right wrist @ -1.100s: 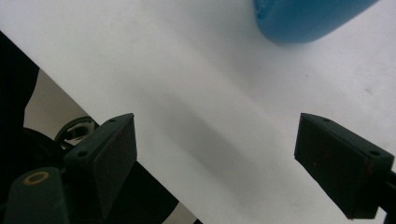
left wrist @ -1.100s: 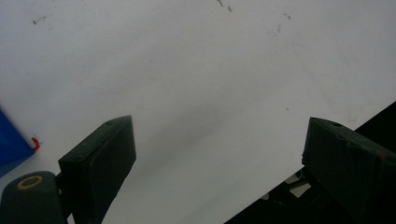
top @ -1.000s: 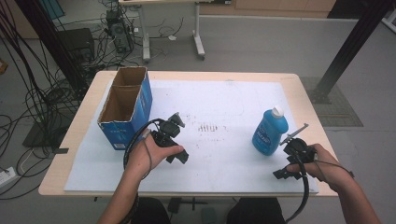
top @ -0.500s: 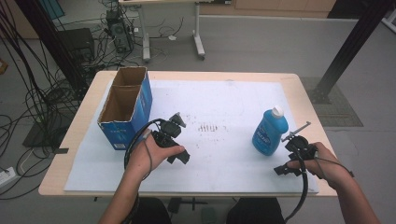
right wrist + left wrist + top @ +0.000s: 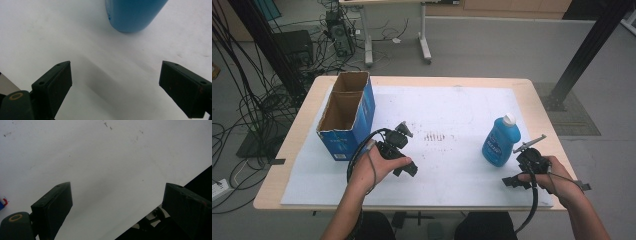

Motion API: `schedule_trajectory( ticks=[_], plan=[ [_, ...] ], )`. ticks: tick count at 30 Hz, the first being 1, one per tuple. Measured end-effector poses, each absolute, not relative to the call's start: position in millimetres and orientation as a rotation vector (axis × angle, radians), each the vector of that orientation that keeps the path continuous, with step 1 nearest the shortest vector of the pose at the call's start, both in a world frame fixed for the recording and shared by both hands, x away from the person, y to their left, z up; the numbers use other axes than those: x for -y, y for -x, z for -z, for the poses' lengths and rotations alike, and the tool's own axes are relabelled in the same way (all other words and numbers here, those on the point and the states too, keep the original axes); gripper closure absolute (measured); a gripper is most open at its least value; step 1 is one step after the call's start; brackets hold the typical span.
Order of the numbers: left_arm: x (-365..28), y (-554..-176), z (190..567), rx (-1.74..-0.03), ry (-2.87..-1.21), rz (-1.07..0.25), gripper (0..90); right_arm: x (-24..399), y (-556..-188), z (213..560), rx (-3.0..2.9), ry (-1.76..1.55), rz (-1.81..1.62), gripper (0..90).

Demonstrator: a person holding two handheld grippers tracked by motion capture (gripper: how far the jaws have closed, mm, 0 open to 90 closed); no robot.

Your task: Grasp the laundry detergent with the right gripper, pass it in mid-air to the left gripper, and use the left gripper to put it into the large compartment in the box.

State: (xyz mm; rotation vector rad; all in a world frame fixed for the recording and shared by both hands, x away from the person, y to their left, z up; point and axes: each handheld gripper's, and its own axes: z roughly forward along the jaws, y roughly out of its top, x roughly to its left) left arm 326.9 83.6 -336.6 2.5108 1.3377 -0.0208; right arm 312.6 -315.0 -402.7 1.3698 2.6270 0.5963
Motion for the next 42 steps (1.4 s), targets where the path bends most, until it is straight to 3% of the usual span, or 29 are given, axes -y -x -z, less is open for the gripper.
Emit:
schedule_trajectory(
  ticks=[42],
  plan=[
    [-83.6,-317.8,332.5,-1.329,-2.493,0.008,9.9,319.9,-306.0,426.8,-2.365,-1.315,-0.949,10.8]
  ],
)
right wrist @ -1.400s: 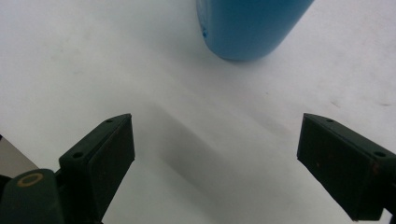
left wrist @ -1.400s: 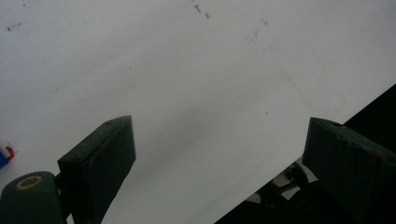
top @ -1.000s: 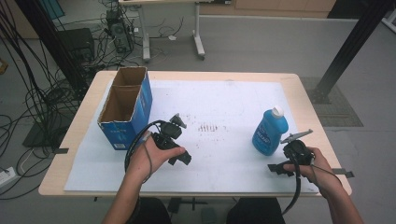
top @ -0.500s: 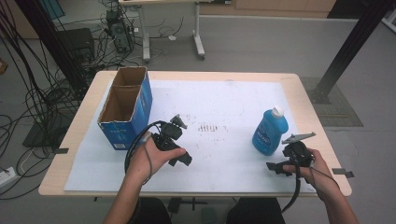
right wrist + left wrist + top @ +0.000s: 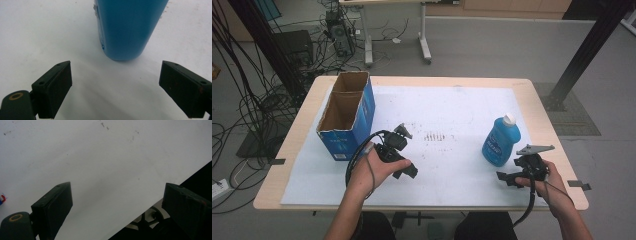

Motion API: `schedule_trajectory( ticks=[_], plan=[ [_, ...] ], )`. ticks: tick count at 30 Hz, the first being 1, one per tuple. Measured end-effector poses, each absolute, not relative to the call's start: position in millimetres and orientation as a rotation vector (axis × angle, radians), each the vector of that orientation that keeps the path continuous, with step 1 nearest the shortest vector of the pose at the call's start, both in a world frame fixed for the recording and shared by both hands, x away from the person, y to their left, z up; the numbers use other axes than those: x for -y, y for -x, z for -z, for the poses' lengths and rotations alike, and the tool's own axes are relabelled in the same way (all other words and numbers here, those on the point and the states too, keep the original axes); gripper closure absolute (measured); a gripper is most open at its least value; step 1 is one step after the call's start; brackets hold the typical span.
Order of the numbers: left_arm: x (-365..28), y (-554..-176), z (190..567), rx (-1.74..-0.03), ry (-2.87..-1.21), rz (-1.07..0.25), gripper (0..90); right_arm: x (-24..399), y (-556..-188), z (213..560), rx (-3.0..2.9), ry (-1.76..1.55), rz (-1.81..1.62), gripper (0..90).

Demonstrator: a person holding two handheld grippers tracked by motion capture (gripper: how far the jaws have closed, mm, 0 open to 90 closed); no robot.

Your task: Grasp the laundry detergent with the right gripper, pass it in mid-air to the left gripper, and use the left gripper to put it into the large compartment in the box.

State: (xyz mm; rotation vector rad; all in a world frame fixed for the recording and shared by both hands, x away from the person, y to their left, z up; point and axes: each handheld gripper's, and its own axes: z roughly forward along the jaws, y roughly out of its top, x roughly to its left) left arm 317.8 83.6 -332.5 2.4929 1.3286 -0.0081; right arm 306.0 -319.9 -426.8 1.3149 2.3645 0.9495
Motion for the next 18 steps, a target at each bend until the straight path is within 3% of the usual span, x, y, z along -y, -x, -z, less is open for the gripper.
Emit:
schedule_trajectory(
  ticks=[18],
  plan=[
    [-79.5,-316.2,332.5,-1.327,-2.491,0.012,9.9,321.7,-303.4,433.9,-2.242,-1.273,-1.11,10.6]
  ],
)
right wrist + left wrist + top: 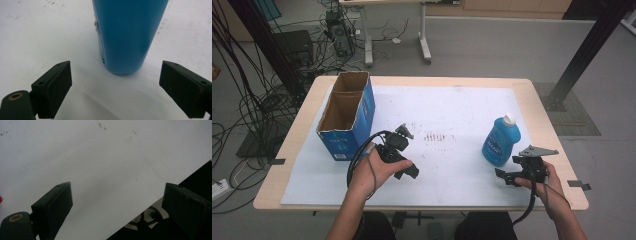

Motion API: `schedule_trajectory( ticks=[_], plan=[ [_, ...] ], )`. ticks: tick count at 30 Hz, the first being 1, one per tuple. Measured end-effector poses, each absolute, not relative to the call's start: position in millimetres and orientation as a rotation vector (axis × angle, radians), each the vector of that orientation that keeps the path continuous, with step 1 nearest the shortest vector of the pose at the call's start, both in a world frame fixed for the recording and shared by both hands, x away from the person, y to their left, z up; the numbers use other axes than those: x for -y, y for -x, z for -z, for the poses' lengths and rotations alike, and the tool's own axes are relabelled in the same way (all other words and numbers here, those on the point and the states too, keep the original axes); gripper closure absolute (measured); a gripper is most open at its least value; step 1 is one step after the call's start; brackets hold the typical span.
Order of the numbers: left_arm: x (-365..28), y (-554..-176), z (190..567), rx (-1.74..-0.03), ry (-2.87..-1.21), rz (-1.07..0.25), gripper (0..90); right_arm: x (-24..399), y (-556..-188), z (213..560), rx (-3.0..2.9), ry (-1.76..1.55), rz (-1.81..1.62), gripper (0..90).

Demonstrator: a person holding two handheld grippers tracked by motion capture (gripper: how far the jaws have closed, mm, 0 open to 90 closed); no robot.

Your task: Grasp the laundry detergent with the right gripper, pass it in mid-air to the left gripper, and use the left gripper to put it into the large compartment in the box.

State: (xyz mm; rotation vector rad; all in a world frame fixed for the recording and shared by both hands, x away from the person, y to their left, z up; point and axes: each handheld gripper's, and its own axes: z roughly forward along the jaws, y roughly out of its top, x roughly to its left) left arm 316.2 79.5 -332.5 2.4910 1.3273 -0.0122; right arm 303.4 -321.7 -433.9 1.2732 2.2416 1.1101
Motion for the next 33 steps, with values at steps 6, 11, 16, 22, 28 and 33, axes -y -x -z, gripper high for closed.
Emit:
schedule_trajectory(
  ticks=[6,11,16,22,28,33],
  plan=[
    [-78.0,-316.4,331.1,-1.321,-2.489,0.009,9.9,322.9,-303.0,436.7,-2.199,-1.255,-1.155,10.2],
    [-77.7,-316.1,331.0,-1.324,-2.488,0.008,9.9,323.8,-303.2,438.9,-2.151,-1.233,-1.205,10.2],
    [-77.8,-315.4,331.1,-1.327,-2.488,0.008,9.9,323.7,-303.2,439.5,-2.104,-1.208,-1.276,10.0],
    [-79.2,-314.4,331.2,-1.327,-2.486,0.008,9.9,321.5,-304.3,441.6,-2.077,-1.195,-1.291,9.5],
    [-80.9,-313.9,331.6,-1.329,-2.484,0.01,9.9,322.2,-303.5,443.9,-2.015,-1.19,-1.341,9.4],
    [-80.7,-313.1,330.4,-1.328,-2.483,0.008,9.9,322.9,-303.7,444.5,-1.975,-1.185,-1.38,9.3]
  ],
)
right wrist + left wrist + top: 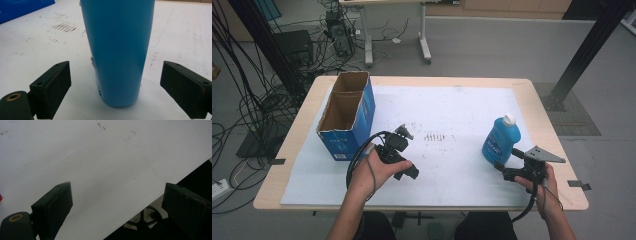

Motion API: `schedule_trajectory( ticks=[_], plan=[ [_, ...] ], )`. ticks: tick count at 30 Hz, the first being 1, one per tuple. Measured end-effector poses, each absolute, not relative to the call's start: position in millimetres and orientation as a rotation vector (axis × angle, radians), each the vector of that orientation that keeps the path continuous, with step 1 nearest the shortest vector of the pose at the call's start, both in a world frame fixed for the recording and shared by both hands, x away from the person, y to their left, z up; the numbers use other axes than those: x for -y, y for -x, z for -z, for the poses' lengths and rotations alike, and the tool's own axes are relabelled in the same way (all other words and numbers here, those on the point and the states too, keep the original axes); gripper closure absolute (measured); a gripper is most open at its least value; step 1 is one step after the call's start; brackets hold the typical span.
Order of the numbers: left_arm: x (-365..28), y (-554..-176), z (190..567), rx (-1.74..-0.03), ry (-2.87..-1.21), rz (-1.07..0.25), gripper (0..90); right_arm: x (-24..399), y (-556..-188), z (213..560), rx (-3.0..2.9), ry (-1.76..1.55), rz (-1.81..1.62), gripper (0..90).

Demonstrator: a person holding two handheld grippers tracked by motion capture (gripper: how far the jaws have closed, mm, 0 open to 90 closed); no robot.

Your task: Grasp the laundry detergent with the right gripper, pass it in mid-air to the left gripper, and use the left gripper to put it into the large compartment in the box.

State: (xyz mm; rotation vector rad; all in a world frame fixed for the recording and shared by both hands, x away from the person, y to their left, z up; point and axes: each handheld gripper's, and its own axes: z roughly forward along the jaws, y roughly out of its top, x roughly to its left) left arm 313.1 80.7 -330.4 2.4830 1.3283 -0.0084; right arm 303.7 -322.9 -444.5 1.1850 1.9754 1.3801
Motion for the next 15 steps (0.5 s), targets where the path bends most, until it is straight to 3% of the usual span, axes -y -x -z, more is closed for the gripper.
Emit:
schedule_trajectory(
  ticks=[15],
  plan=[
    [-83.8,-310.8,329.5,-1.336,-2.479,0.006,9.8,320.8,-304.8,442.2,-1.882,-1.124,-1.476,9.1]
  ],
)
